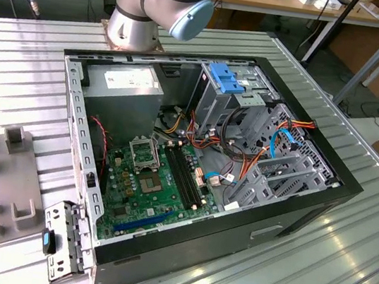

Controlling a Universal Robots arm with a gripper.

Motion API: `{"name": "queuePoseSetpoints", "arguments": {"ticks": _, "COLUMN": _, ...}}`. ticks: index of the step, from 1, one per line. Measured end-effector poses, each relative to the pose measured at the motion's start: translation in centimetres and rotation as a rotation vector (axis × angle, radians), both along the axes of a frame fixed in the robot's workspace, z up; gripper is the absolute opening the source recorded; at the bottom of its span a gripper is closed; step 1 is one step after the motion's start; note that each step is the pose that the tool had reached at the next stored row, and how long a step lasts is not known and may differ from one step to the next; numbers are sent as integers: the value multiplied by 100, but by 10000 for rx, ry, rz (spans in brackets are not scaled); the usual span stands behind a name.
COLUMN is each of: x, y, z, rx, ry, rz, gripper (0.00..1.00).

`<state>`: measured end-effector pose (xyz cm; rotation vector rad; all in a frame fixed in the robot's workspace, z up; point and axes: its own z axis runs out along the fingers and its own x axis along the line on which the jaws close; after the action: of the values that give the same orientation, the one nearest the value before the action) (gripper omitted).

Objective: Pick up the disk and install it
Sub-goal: 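Pick up the disk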

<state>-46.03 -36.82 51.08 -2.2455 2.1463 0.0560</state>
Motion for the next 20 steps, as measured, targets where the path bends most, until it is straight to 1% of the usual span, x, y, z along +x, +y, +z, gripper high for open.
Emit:
{"name": "queuePoseSetpoints", "arguments": {"ticks": 8, "x": 0, "y": 0, "z": 18, "rx": 1, "ry": -1, "rz": 0, "gripper": 36}}
{"name": "queuePoseSetpoints", "arguments": {"ticks": 10, "x": 0, "y": 0, "z": 55, "rx": 5, "ry": -3, "rz": -1, "gripper": 36}}
{"name": "queuePoseSetpoints", "arguments": {"ticks": 13, "x": 0, "y": 0, "z": 85, "rx": 19, "ry": -3, "rz": -1, "gripper": 36}}
{"name": "queuePoseSetpoints", "arguments": {"ticks": 20, "x": 7, "y": 1, "z": 89, "rx": 21, "ry": -4, "rz": 0, "gripper": 36}}
